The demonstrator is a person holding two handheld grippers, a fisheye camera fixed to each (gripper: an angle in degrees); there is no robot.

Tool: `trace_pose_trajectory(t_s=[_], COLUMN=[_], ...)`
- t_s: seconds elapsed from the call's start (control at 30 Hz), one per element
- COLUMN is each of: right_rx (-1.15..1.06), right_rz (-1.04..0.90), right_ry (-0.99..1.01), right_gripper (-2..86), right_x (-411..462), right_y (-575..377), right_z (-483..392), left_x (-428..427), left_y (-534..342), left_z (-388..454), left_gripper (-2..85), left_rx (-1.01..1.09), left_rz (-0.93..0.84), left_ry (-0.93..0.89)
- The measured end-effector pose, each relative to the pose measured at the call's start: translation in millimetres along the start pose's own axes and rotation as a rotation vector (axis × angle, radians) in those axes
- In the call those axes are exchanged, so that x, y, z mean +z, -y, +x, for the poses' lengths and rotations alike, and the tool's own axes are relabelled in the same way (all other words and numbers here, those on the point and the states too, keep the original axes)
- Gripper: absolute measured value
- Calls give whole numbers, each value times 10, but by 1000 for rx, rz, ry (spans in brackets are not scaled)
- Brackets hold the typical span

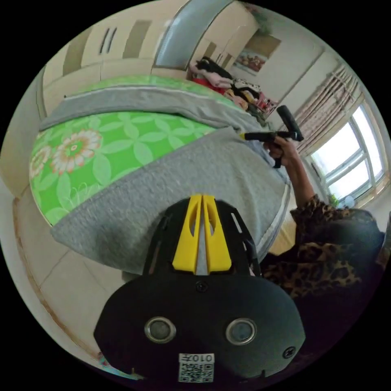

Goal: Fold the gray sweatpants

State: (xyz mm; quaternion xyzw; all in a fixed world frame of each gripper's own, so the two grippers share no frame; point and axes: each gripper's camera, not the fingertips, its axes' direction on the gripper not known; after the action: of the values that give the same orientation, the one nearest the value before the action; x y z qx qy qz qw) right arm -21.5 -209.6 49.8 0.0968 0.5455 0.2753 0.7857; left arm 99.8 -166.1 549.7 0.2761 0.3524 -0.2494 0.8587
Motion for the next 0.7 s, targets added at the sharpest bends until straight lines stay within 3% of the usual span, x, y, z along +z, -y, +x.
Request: trace_pose_trajectory(t_s=[0.17,0.23,0.33,0.43,0.7], right_rx=[1,46,-19,-24,-75], right_rz=[-10,83,130,38,-32], right_ry=[23,13,144,144,123], right_gripper=[14,18,21,23,18], right_x=[-11,-184,-344,-116,-408], right_y=[135,189,258,393,362], right_z=[68,88,-23,-141,-163], left_x=[24,41,-31,-232,-380], left_y=[-312,-401,-548,-624,-687], left_z=[6,70,171,305,260], left_gripper=[-3,-3,-3,-3,-2], left_rx=[-50,-48,-35,16,75], left_rz=[31,-24,-52,61,199], left_ry=[-106,-152,-117,10,-72])
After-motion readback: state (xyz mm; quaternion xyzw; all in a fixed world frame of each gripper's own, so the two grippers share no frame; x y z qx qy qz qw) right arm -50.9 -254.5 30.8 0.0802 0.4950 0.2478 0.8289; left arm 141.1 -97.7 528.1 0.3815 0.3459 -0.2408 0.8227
